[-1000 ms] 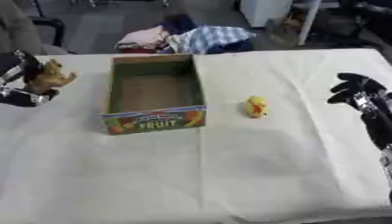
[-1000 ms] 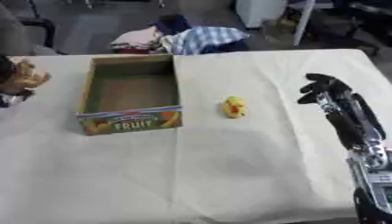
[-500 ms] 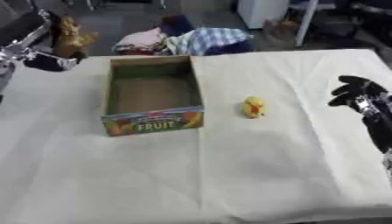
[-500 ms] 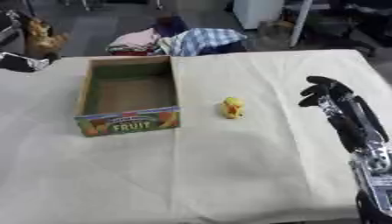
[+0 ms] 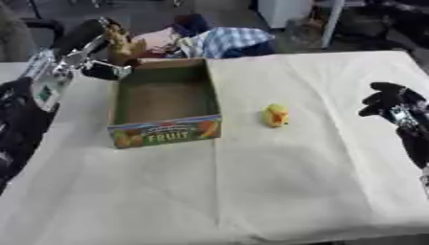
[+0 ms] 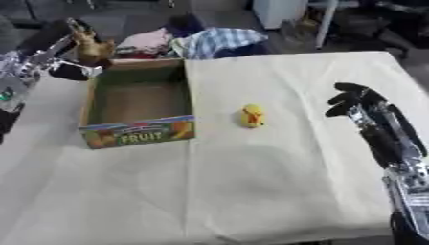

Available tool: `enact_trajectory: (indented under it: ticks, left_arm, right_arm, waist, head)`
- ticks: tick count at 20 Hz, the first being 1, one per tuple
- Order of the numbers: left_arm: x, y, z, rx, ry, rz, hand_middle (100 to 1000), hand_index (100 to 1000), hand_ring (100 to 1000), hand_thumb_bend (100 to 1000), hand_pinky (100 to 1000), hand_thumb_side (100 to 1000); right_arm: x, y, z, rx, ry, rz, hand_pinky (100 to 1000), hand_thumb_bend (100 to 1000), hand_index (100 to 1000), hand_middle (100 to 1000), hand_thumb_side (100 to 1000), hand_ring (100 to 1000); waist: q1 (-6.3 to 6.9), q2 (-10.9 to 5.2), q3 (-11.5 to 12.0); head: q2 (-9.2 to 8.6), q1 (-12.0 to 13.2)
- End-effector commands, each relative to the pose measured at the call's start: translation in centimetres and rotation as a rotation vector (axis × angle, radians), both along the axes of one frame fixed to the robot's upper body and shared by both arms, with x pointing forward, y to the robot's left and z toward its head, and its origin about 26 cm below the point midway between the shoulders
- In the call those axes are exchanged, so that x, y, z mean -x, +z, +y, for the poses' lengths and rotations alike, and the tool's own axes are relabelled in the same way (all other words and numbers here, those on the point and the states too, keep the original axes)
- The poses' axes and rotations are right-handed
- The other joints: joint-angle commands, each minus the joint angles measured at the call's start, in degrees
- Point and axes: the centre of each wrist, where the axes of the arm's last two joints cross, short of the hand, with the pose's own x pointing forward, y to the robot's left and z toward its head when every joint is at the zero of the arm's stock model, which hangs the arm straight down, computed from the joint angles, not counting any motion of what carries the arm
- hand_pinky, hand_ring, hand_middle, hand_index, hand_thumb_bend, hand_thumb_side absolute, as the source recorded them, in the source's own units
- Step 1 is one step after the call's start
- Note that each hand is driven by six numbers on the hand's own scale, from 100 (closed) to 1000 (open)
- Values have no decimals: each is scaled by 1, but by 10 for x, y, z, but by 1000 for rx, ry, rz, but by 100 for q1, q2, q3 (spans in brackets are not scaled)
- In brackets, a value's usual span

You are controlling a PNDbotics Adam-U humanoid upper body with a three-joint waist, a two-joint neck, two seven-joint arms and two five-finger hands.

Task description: Pick up objects on the table and place them in the box.

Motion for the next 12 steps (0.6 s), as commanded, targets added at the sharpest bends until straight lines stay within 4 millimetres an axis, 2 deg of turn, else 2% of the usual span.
enact_trajectory:
  ticks: [1, 5, 9, 11, 12]
  left_arm:
    - [-3, -1, -9, -49, -26, -11, 448, 580, 482, 230, 720, 100]
    - [-2, -23, -15, -119, -43, 53, 481, 615, 512, 243, 753, 111]
    - [0, -41, -15, -208, -50, 160, 519, 655, 548, 239, 794, 225]
    - [1, -45, -12, -251, -48, 207, 544, 678, 573, 268, 808, 297]
    - [1, -47, -10, -268, -42, 228, 562, 696, 588, 294, 816, 364]
  right_arm:
    - [-1, 14, 3, 0, 26, -46, 668, 100, 821, 596, 679, 570]
    - [-1, 15, 3, 0, 31, -48, 668, 100, 821, 596, 680, 570]
    - [-1, 16, 4, -1, 32, -49, 668, 100, 821, 596, 681, 570]
    - [-1, 16, 3, 0, 31, -49, 668, 100, 821, 596, 681, 570]
    - [-1, 16, 3, 0, 30, -49, 668, 100, 821, 595, 682, 570]
  waist:
    - [-6, -45, -22]
    - [-15, -29, -37]
    - [-20, -20, -33]
    - [-22, -19, -28]
    - [-23, -19, -24]
  head:
    - [29, 34]
    - [29, 34]
    - [29, 22]
    - [29, 21]
    - [29, 21]
